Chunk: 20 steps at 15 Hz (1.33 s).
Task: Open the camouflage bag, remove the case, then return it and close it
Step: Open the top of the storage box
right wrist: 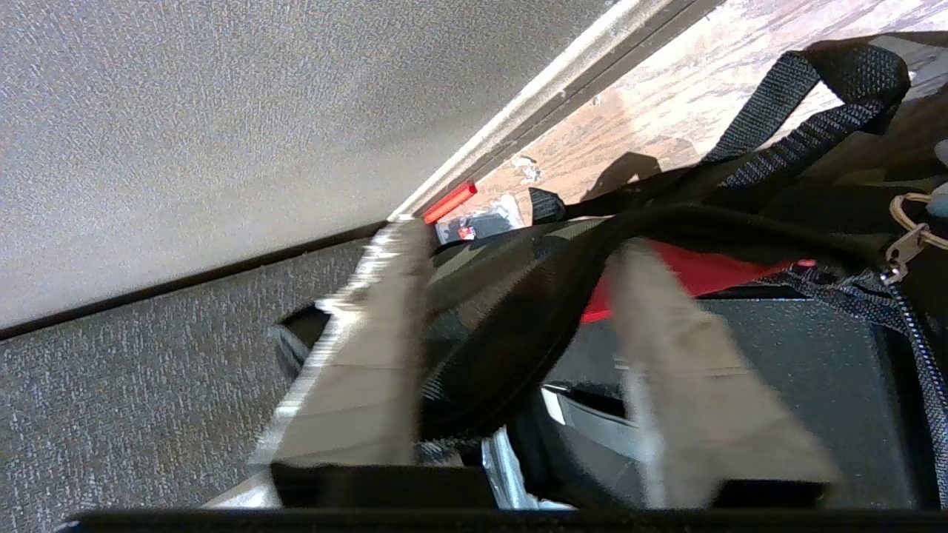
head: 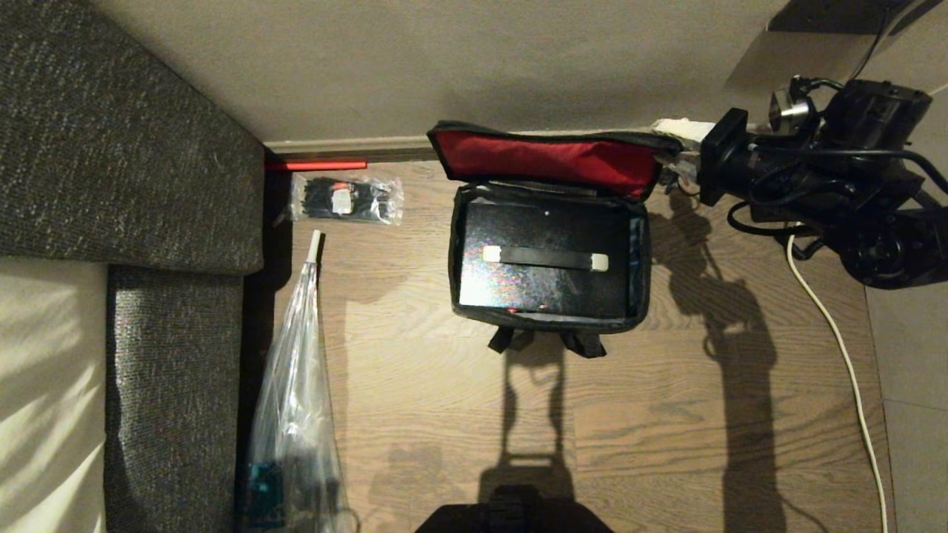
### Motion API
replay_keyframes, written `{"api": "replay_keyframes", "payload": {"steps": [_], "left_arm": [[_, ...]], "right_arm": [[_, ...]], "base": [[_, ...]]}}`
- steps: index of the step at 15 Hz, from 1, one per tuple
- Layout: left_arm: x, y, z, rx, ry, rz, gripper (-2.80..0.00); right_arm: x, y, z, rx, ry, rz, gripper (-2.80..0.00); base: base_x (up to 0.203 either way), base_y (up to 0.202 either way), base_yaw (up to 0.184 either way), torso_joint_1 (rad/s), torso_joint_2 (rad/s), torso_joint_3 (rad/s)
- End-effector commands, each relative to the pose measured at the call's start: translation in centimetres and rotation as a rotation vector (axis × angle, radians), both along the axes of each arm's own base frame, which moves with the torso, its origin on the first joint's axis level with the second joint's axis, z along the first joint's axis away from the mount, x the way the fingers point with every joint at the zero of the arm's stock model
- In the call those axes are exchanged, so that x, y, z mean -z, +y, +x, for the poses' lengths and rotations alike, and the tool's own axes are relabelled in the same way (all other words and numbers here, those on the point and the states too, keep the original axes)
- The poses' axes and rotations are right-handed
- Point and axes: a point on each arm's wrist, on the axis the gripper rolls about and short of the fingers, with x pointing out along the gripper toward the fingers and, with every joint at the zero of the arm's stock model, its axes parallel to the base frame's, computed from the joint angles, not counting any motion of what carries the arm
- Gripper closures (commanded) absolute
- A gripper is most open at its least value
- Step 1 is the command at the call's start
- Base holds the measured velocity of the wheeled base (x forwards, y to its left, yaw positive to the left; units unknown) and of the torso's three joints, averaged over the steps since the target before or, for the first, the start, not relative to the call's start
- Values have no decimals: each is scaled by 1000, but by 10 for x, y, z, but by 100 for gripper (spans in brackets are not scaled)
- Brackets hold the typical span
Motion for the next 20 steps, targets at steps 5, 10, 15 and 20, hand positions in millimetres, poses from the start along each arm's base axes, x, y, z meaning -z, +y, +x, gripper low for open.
{"api": "replay_keyframes", "payload": {"steps": [5, 10, 15, 20], "left_arm": [[0, 0, 0, 0, 1, 1, 0], [0, 0, 0, 0, 1, 1, 0], [0, 0, 0, 0, 1, 0, 0], [0, 0, 0, 0, 1, 1, 0]], "right_arm": [[-7, -4, 2, 24, -75, 25, -280], [-14, -8, 2, 32, -94, 47, -280], [-23, -10, -21, 26, -93, 61, 0], [-8, -14, -72, -70, 8, 36, 0]], "base": [[0, 0, 0, 0, 0, 0], [0, 0, 0, 0, 0, 0], [0, 0, 0, 0, 0, 0], [0, 0, 0, 0, 0, 0]]}}
